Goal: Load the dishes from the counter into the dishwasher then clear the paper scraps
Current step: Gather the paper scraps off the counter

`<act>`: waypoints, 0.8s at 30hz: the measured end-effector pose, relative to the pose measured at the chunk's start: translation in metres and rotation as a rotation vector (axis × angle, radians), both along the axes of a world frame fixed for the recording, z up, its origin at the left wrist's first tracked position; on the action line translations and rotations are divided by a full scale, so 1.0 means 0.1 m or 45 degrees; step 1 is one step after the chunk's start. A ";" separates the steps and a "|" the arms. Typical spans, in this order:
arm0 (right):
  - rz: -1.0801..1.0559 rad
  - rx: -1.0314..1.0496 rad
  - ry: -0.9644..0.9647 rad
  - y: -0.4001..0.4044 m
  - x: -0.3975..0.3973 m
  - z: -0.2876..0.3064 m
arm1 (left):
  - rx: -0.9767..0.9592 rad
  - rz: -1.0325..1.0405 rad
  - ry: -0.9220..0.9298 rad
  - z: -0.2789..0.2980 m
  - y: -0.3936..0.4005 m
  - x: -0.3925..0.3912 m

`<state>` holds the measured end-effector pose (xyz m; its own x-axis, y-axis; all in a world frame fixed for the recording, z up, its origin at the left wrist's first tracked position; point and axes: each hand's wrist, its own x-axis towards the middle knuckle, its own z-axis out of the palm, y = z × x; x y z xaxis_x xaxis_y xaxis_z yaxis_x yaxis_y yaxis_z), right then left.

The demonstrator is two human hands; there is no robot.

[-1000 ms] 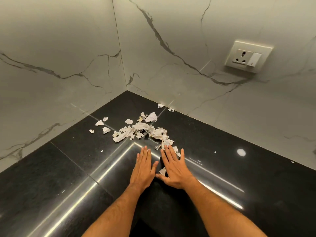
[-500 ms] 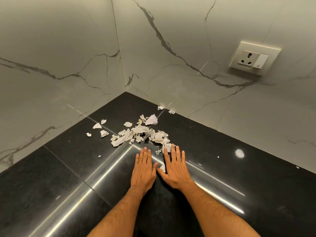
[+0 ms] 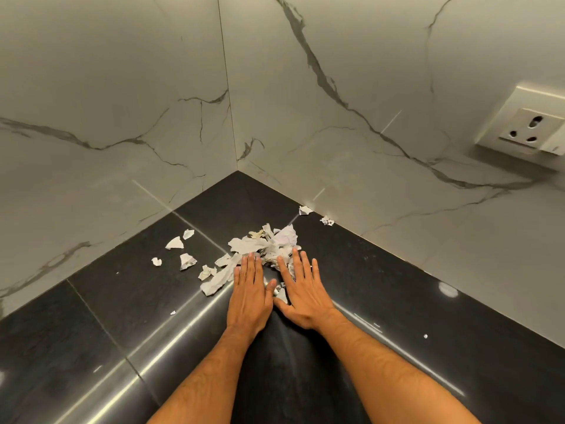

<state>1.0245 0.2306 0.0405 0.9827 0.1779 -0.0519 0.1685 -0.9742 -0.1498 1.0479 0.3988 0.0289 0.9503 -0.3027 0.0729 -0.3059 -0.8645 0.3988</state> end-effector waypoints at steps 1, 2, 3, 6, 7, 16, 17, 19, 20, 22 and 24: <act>-0.010 0.010 0.003 0.02 0.10 -0.01 | -0.021 0.014 -0.007 0.00 0.02 0.06; -0.023 0.026 0.003 0.05 0.23 -0.02 | -0.040 0.024 -0.022 0.00 0.05 0.15; -0.035 0.041 0.004 0.07 0.33 -0.02 | -0.056 0.025 -0.038 0.01 0.08 0.21; -0.019 0.042 -0.010 0.12 0.56 -0.01 | -0.096 -0.010 -0.105 0.05 0.23 0.36; -0.007 0.039 -0.025 0.13 0.61 0.01 | -0.106 -0.032 -0.138 0.06 0.29 0.40; -0.289 0.124 -0.126 -0.12 0.98 0.18 | -0.093 0.057 -0.254 0.11 0.86 0.65; -0.342 0.148 -0.125 -0.17 1.06 0.19 | -0.084 0.122 -0.248 0.09 0.94 0.69; -0.424 0.163 -0.130 -0.29 1.17 0.18 | -0.056 0.291 -0.222 0.06 1.07 0.76; -0.461 0.158 -0.131 -0.33 1.24 0.17 | -0.044 0.405 -0.203 0.05 1.14 0.80; -0.537 0.151 -0.116 -0.42 1.34 0.13 | -0.025 0.665 -0.137 0.04 1.23 0.88; -0.593 0.168 -0.121 -0.46 1.43 0.09 | -0.046 0.866 -0.047 0.05 1.27 0.95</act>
<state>1.1670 0.1846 0.0500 0.9587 -0.2823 0.0356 -0.2613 -0.9231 -0.2822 1.1432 0.5259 0.0344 0.9251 0.3642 0.1074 0.2869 -0.8557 0.4306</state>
